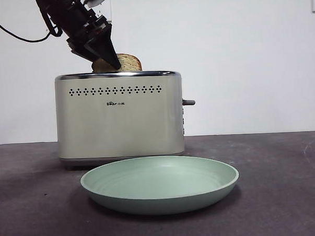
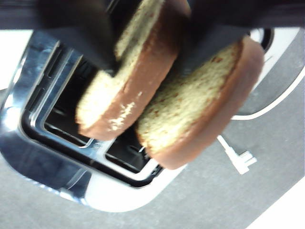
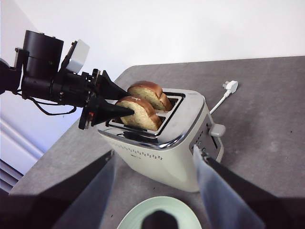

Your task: Take the bread from the toaster,put the bread on the plate,put the plate on the table

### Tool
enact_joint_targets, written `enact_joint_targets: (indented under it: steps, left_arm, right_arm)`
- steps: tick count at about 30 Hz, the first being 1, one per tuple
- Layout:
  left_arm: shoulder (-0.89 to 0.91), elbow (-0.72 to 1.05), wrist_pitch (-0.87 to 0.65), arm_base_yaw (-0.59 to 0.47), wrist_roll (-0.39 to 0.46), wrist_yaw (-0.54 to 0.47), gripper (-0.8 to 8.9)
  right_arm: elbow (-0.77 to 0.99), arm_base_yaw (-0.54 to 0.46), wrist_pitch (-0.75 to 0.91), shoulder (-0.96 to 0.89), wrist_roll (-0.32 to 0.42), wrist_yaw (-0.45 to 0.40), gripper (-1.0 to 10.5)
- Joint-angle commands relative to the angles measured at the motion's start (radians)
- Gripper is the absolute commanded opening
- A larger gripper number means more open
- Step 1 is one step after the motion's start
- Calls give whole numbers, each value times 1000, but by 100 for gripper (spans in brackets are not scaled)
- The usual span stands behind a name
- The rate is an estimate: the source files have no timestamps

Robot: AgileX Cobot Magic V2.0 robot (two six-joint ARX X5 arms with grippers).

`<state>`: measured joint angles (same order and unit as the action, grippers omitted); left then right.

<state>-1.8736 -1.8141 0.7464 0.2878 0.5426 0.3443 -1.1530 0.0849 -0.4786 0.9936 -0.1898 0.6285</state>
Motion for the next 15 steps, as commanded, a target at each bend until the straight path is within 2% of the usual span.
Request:
enact_joint_targets:
  steps: [1, 9, 15]
  left_arm:
    - [3, -9, -11, 1, 10, -5, -7]
    - [101, -94, 92, 23, 0, -3, -7]
    - [240, -179, 160, 27, -127, 1, -7]
  right_arm:
    - [-4, 3, -13, 4, 26, -1, 279]
    - [-4, 3, -38, 49, 34, -5, 279]
    - [-4, 4, -127, 100, 35, -6, 279]
